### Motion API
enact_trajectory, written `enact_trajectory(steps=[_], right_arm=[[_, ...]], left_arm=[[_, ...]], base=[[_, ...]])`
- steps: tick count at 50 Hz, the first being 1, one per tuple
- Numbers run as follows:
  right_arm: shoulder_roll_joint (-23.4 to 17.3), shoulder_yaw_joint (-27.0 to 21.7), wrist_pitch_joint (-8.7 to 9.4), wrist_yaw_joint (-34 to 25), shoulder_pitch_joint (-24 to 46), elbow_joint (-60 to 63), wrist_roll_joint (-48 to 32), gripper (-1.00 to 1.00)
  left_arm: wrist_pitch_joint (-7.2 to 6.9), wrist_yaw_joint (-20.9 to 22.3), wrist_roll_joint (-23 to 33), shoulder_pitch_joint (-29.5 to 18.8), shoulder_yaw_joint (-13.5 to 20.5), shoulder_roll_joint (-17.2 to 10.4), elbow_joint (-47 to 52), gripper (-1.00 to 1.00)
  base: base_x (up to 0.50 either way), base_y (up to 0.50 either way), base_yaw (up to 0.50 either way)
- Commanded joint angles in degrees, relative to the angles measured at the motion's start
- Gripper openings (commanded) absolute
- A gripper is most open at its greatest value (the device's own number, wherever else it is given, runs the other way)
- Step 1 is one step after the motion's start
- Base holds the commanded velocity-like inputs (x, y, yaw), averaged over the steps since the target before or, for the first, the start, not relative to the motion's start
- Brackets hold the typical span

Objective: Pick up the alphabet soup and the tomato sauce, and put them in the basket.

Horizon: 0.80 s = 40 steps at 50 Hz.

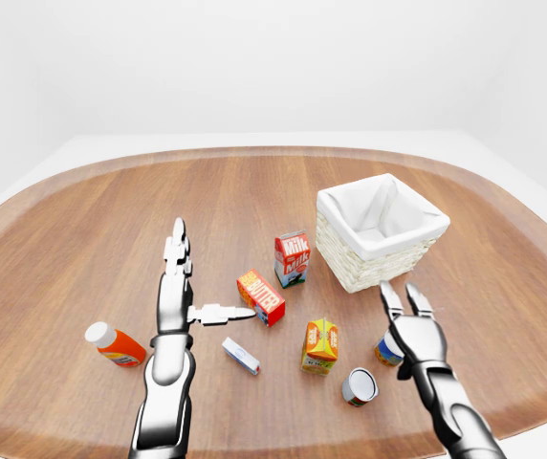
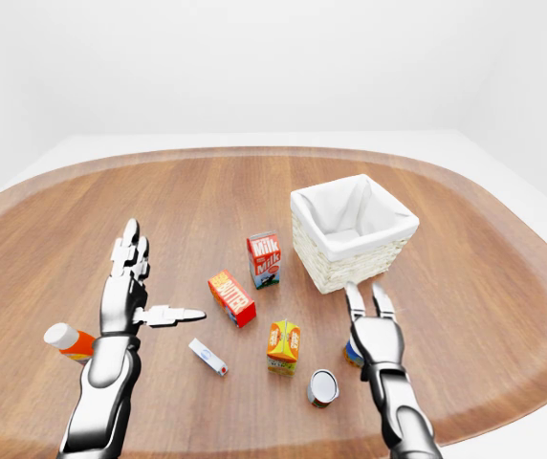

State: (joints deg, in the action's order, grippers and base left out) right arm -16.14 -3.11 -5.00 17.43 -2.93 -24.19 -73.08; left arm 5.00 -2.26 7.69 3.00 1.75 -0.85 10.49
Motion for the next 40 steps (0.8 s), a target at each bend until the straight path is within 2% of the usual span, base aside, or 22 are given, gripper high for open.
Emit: enact_trajectory(steps=[1, 40], right_arm=[[-0.4, 0.67, 0.0, 1.06, 0.95, -2.15, -0.03, 1.0], [-0.82, 3.47, 0.0, 5.83, 3.59, -10.75, -0.74, 1.0]], left_arm=[[0.0, 0.31, -0.01, 0.12, -0.1, -0.02, -0.05, 1.0], [0.0, 0.27, -0.04, 0.07, -0.03, -0.04, -0.61, 1.0]], base=[[0.0, 0.0, 0.0], [0.0, 0.0, 0.0]])
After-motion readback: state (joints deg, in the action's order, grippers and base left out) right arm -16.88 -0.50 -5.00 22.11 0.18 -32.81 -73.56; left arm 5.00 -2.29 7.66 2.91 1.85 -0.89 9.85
